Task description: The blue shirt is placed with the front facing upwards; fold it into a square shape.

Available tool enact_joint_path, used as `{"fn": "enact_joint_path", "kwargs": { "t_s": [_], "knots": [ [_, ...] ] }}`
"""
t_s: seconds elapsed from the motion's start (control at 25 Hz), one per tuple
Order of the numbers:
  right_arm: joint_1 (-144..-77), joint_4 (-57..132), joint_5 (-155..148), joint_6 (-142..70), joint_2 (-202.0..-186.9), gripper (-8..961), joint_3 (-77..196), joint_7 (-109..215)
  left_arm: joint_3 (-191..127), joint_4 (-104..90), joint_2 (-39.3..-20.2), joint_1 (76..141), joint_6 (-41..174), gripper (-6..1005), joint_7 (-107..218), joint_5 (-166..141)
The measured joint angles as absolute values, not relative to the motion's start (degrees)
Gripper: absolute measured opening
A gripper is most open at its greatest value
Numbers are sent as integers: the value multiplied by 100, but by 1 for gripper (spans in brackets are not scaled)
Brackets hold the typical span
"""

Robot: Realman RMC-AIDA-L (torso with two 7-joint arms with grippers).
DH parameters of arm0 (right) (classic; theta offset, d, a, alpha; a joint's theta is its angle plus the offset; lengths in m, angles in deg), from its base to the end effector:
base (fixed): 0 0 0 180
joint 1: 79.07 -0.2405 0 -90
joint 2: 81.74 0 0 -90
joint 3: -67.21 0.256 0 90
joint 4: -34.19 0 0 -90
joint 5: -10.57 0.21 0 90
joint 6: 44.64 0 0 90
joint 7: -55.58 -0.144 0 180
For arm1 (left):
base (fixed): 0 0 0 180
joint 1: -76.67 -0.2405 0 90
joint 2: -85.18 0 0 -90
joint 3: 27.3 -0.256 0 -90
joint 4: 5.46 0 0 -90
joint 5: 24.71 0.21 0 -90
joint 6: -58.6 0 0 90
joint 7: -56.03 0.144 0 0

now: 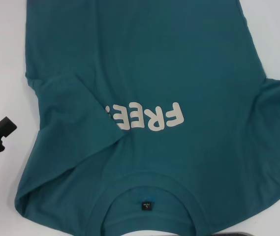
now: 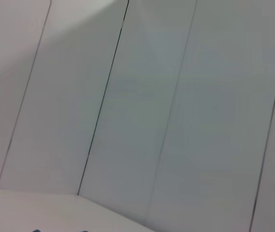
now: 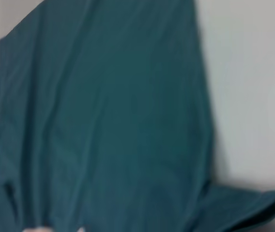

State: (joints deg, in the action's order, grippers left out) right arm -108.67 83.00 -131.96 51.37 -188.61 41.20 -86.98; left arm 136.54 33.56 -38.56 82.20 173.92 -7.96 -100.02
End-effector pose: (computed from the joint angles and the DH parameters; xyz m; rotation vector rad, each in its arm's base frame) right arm 0.3434 0.3214 0.1294 -1.9929 1.9407 0.2826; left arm -0.3277 0.1722 0.0477 -2.2044 -0.6059 -1.1788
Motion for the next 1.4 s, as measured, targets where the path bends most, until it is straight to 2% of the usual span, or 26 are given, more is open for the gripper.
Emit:
{"fn": "enact_joint_path", "kwargs": {
  "t_s": [0.16,0.4,0.8,1.04,1.4],
  "knots": [
    [-10938,8441,-13041,5575,-18989,68,4141,-8573,13653,3358,-3857,8218,17392,945,-795,-10083],
    [-11093,8441,-12509,5924,-19083,79,4103,-8518,13652,3358,-3853,8197,17392,945,-787,-10190],
    [-11266,8108,-12487,5401,-19541,97,3878,-8483,13661,3363,-3857,8068,17383,944,-782,-10434],
    [-11292,7695,-12361,4942,-19605,108,3850,-8415,13661,3360,-3857,8053,17381,944,-779,-10519],
    [-11285,7244,-12057,4564,-19608,124,3894,-8230,13661,3356,-3865,8056,17382,944,-777,-10555]
  ]
}}
